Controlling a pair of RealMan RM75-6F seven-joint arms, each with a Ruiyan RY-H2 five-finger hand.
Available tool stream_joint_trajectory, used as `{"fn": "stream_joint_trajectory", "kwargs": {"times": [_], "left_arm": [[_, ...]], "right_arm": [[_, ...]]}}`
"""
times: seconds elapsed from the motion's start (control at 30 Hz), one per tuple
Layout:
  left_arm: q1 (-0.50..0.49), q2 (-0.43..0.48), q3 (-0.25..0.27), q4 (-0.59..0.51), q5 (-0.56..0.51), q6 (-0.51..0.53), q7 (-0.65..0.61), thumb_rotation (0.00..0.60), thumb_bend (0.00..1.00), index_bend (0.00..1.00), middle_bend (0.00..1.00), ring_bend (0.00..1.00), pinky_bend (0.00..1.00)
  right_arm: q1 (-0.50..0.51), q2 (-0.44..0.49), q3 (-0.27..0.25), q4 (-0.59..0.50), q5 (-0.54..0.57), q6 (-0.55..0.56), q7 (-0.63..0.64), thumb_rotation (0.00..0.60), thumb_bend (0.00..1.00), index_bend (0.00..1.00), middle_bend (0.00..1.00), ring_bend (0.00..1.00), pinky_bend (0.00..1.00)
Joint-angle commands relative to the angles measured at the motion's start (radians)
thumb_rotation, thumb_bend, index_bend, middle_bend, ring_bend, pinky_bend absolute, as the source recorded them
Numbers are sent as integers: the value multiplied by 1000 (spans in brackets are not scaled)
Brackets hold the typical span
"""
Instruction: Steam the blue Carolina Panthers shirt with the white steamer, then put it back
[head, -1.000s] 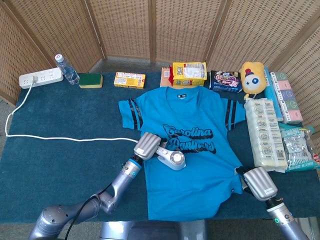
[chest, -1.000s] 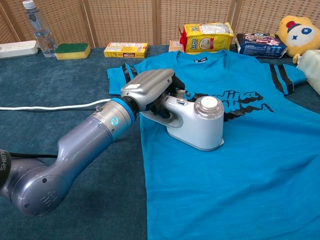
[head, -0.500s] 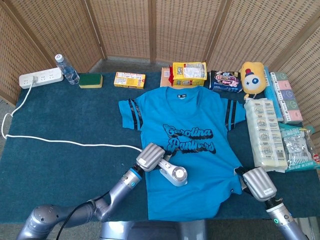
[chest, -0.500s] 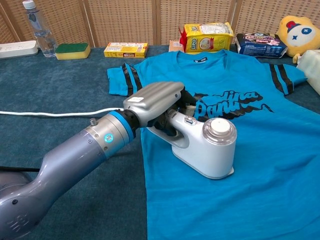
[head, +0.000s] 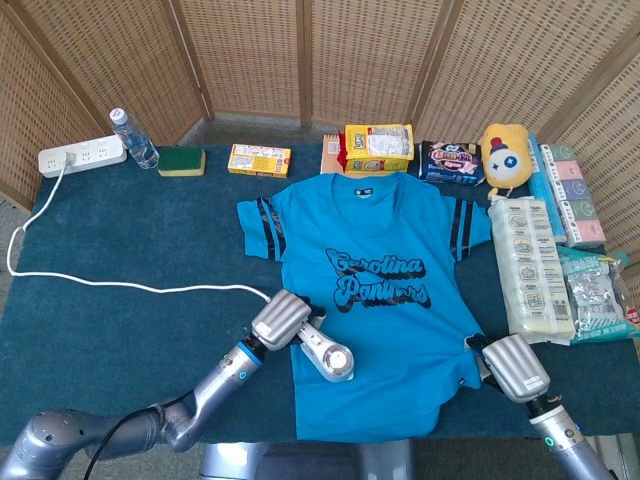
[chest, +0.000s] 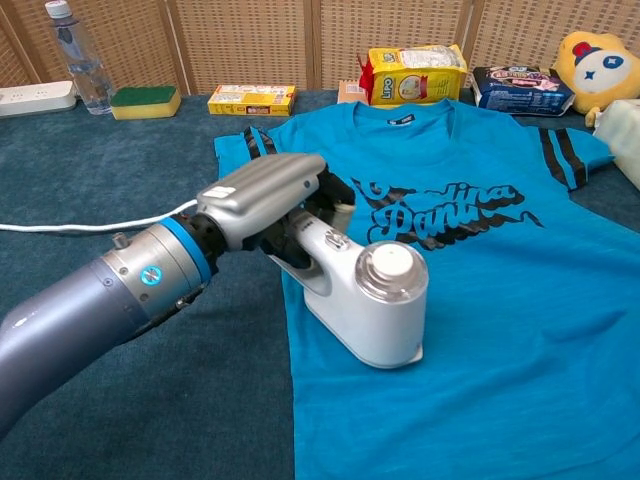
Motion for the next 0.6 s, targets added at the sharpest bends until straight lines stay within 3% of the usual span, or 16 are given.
{"fn": "stream_joint_trajectory", "kwargs": {"times": [0.03, 0.4, 0.6], "left_arm": [[24, 37, -17, -19, -15, 25, -9, 600, 399, 678, 756, 676, 743], [105, 177, -57, -45, -68, 85, -40, 600, 395, 677, 757, 676, 743], [144, 226, -70, -19, -104, 92, -75, 600, 388, 678, 756, 676, 743]], "right_arm": [[1, -2, -1, 1, -2, -2, -1, 600, 595, 566, 569, 659, 800], [13, -11, -2, -1, -3, -24, -20, 600, 578, 563, 569, 650, 779], [20, -5, -5, -25, 11, -63, -49, 600, 546, 465, 501, 563, 665]]}}
